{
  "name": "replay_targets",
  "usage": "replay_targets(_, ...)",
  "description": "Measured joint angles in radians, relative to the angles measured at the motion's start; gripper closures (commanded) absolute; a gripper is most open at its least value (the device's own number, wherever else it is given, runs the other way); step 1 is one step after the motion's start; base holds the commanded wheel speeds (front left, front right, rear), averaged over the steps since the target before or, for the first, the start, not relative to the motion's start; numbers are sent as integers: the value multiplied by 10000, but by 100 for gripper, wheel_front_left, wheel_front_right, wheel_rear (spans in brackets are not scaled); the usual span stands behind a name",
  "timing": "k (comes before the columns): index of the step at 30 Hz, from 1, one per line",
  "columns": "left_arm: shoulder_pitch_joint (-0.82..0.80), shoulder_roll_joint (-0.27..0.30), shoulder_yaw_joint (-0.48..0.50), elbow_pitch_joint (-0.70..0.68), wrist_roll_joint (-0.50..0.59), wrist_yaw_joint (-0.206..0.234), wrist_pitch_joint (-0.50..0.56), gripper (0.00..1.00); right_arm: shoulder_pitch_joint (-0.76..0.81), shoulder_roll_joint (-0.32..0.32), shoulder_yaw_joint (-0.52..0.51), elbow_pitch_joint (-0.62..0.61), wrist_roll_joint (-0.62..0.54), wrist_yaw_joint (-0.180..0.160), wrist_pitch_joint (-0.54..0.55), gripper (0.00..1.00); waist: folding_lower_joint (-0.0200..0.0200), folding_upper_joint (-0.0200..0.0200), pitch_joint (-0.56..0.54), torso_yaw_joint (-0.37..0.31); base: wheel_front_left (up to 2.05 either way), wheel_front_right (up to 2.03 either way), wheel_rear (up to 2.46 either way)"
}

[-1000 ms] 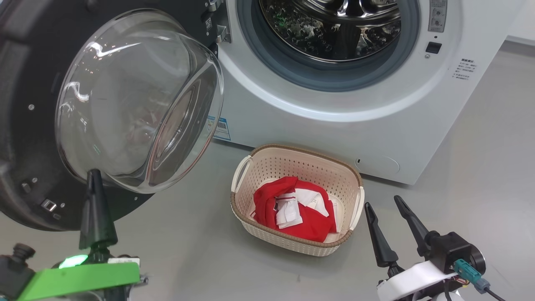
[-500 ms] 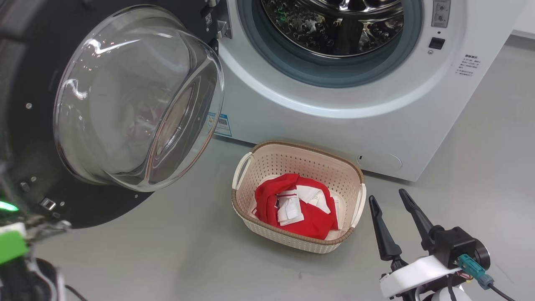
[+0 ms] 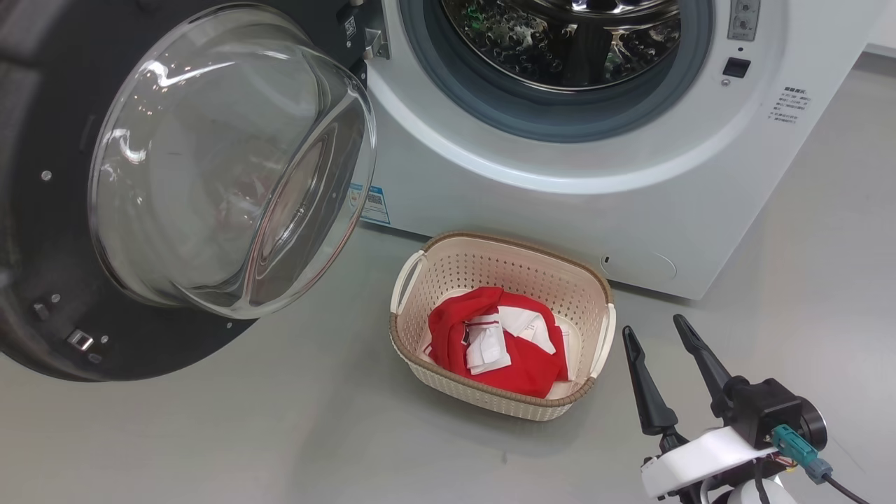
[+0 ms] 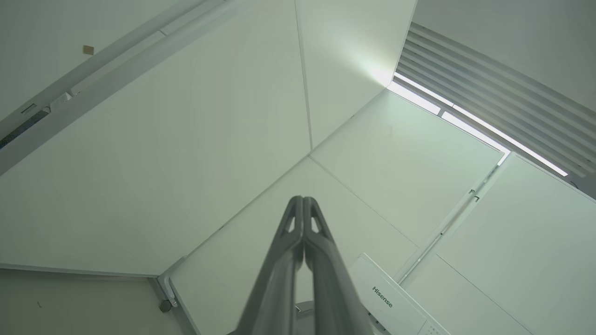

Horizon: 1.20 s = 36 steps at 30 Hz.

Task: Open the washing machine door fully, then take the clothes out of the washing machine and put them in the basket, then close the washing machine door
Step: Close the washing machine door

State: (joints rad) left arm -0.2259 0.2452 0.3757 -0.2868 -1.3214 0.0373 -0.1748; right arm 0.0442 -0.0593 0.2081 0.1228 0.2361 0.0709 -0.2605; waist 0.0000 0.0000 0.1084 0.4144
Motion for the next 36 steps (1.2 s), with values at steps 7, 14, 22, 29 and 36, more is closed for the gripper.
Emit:
replay_targets(7, -110, 384, 426, 1983, -986, 384, 807, 100, 0, -33, 33, 4, -2, 67, 0, 0, 0, 0, 41, -42, 0, 0, 0)
replay_targets(14, -250, 640, 0, 3764, -1693, 504, 2105, 100, -11, -73, 228, 31, -15, 104, 46, 0, 0, 0, 98, -139, 0, 0, 0)
replay_targets(22, -248, 815, -284, 4635, -2276, 499, 3106, 100, -151, -77, 261, 36, -15, 150, 82, 0, 0, 0, 209, -334, 0, 0, 0)
replay_targets(29, -248, 832, -393, 5003, -2713, 165, 3774, 100, -153, -107, 209, 36, -15, 150, 82, 0, 0, 0, 288, -369, 0, 0, 0)
replay_targets(36, -244, 951, -464, 5097, -2997, -347, 4428, 100, -156, -119, 155, 38, -10, 150, 82, 0, 0, 0, 315, -311, 0, 0, 0)
